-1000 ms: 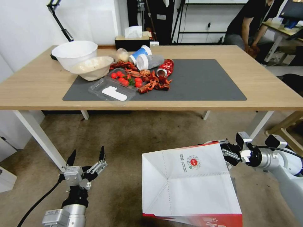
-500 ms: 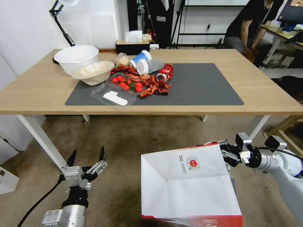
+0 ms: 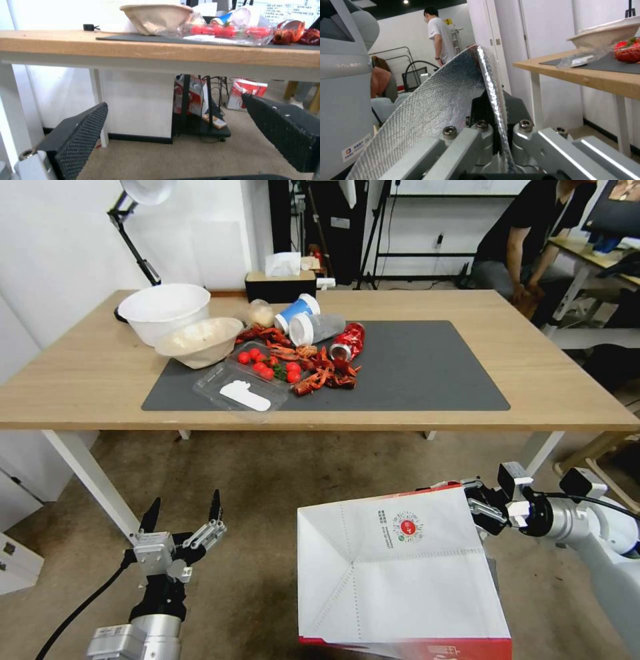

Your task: Pick up the food delivery bag from the floor and place it on the table.

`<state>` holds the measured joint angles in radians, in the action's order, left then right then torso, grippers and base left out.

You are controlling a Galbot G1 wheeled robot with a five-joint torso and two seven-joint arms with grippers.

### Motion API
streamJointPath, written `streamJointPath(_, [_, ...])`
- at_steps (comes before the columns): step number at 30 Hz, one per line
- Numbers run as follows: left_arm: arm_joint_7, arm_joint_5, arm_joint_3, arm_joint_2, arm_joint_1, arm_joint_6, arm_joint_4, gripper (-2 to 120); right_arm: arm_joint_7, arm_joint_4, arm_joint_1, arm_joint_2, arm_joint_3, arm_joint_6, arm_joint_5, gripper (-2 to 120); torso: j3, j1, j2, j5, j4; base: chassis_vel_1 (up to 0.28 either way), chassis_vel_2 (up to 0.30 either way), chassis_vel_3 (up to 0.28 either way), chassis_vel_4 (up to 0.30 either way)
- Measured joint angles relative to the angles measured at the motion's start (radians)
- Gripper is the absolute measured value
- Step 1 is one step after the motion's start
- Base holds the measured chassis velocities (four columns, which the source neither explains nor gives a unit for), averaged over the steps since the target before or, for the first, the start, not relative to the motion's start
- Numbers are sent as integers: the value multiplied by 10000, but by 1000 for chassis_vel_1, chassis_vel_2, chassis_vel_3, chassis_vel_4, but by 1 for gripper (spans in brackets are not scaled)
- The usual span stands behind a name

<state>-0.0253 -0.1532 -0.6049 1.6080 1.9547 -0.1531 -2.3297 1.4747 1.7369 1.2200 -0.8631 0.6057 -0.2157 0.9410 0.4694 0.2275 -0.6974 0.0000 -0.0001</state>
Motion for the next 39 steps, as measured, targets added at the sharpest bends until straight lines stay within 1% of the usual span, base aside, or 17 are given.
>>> streamJointPath(1, [4,0,2,0,17,-10,-9,100,2,12,8,-3,5,1,-3,0,59,43,-103,-1,0,0,0,0,0])
streamJointPath(7, [19,3,14,0,39,-32,-47,100,5,36,15,-15,11,2,-10,0,246,148,-395,0,-1,0,0,0,0])
streamJointPath(11, [34,14,20,0,41,-34,-52,100,5,36,15,-11,12,2,-10,0,305,186,-493,0,0,0,0,0,0])
streamJointPath(19, [51,38,40,0,21,-35,-51,100,-3,35,-23,3,0,7,-19,0,534,352,-887,0,0,0,0,0,0])
streamJointPath(29, [46,61,52,0,-18,-35,3,100,-15,21,-39,-10,-30,21,-62,0,684,468,-1152,0,0,0,0,0,0])
streamJointPath(33, [44,77,85,0,-37,-35,37,100,-19,-11,-50,-18,-34,21,-68,0,819,564,-1382,0,0,0,0,0,0])
streamJointPath(35, [42,77,85,0,-39,-35,41,100,-21,-13,-50,-18,-34,21,-69,0,844,582,-1425,0,0,0,0,0,0])
streamJointPath(37, [39,77,79,0,-45,-35,50,100,-31,-16,-67,-19,-34,21,-71,0,936,644,-1580,-1,0,0,0,0,0])
streamJointPath(39, [38,76,77,0,-51,-35,51,100,-35,-16,-75,-19,-34,20,-71,0,969,666,-1634,0,0,0,0,0,0])
